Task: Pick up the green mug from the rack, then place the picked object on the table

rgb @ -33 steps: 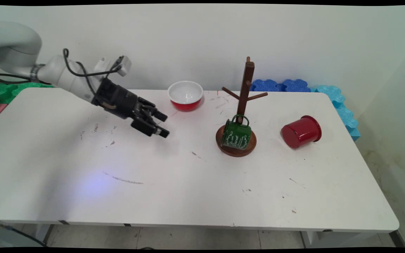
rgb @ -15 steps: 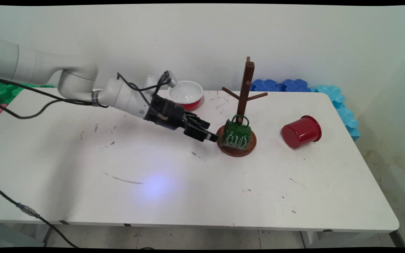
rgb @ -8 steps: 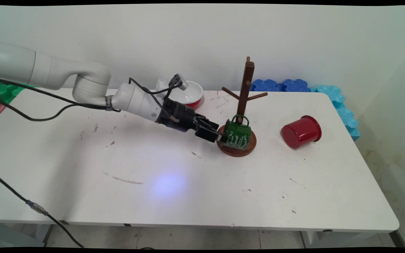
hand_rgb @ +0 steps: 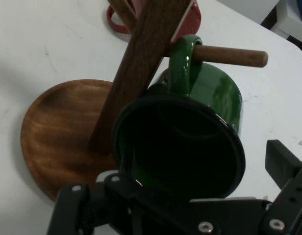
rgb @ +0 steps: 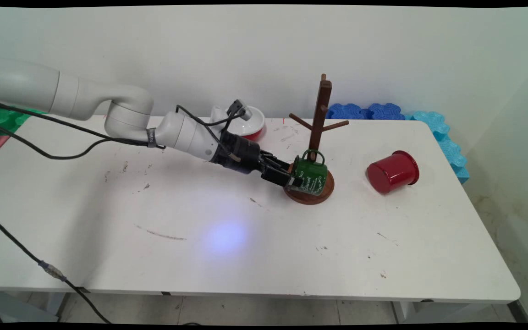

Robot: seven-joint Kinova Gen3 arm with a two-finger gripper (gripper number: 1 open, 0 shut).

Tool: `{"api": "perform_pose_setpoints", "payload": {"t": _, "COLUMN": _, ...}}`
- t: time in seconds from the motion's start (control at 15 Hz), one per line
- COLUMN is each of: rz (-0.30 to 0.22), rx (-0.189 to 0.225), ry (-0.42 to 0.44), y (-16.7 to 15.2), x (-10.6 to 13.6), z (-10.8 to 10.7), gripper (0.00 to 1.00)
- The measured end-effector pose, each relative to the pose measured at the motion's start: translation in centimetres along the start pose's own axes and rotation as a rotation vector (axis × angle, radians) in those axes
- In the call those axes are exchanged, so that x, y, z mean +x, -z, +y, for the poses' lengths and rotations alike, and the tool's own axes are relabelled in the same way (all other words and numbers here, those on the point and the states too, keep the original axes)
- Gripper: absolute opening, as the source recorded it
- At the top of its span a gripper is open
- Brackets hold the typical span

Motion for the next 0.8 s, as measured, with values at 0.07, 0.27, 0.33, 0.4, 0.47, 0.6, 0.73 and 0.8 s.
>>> {"api": "perform_pose_setpoints", "payload": {"t": 0.07, "rz": 0.000, "rx": 0.001, "ry": 0.001, "y": -0.11, "x": -0.03, "z": -0.02, "gripper": 1.00}}
{"api": "perform_pose_setpoints", "payload": {"t": 0.27, "rz": 0.002, "rx": 0.001, "ry": 0.003, "y": -0.40, "x": -0.11, "z": -0.03, "gripper": 1.00}}
{"api": "perform_pose_setpoints", "payload": {"t": 0.33, "rz": 0.003, "rx": 0.000, "ry": 0.003, "y": -0.50, "x": -0.11, "z": -0.02, "gripper": 0.00}}
{"api": "perform_pose_setpoints", "payload": {"t": 0.4, "rz": 0.005, "rx": -0.001, "ry": 0.003, "y": -0.58, "x": -0.10, "z": 0.01, "gripper": 0.00}}
{"api": "perform_pose_setpoints", "payload": {"t": 0.47, "rz": 0.007, "rx": -0.002, "ry": 0.003, "y": -0.65, "x": -0.09, "z": 0.06, "gripper": 0.00}}
{"api": "perform_pose_setpoints", "payload": {"t": 0.6, "rz": 0.009, "rx": -0.003, "ry": 0.001, "y": -0.79, "x": -0.11, "z": 0.15, "gripper": 0.00}}
{"api": "perform_pose_setpoints", "payload": {"t": 0.73, "rz": 0.008, "rx": -0.007, "ry": -0.003, "y": -0.88, "x": -0.16, "z": 0.28, "gripper": 0.00}}
{"api": "perform_pose_setpoints", "payload": {"t": 0.8, "rz": 0.008, "rx": -0.009, "ry": -0.005, "y": -0.93, "x": -0.19, "z": 0.34, "gripper": 0.00}}
